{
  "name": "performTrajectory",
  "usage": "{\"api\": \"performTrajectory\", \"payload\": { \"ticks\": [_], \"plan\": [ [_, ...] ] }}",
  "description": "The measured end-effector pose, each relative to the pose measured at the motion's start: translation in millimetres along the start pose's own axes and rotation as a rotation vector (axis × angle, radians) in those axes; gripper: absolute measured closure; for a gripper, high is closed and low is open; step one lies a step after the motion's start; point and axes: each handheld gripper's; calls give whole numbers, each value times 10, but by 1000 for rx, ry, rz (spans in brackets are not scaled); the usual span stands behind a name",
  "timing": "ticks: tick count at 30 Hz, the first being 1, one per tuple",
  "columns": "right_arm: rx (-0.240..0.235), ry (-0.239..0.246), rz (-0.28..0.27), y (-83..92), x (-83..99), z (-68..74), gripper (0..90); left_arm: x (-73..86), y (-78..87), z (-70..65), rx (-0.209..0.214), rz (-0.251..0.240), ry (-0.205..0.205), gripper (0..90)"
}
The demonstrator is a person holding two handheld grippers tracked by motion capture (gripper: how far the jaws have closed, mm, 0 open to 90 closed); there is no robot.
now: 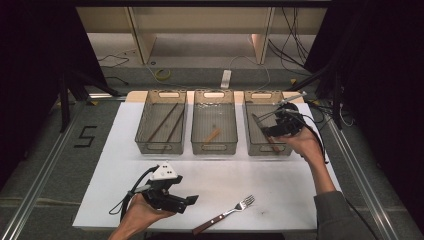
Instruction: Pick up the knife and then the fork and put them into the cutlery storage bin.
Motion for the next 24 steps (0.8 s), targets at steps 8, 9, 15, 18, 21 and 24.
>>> {"api": "performTrajectory", "payload": {
  "ticks": [8, 9, 15, 18, 21, 24],
  "plan": [
    [-55, 32, -81, 273, 371, 152, 298, -20, -53, -58, 3, 45, -13, 160],
    [-61, 31, -88, 298, 421, 173, 296, -22, -61, -66, 2, 57, -19, 159],
    [-94, 63, -108, 349, 731, 241, 286, -45, -130, -114, 17, 104, -24, 159],
    [-117, 59, -117, 360, 845, 245, 272, -64, -185, -152, 35, 144, -39, 159],
    [-122, 61, -123, 365, 943, 263, 269, -76, -241, -199, 47, 183, -60, 160],
    [-127, 59, -133, 380, 1037, 283, 268, -67, -280, -235, 54, 212, -73, 161]
  ]
}}
Point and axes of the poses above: each handheld gripper's, and its own axes: y roughly backward along the jaws, x roughly out of its underside, z roughly to its left, and after that the axes turned 11 degrees about -y, right-handed
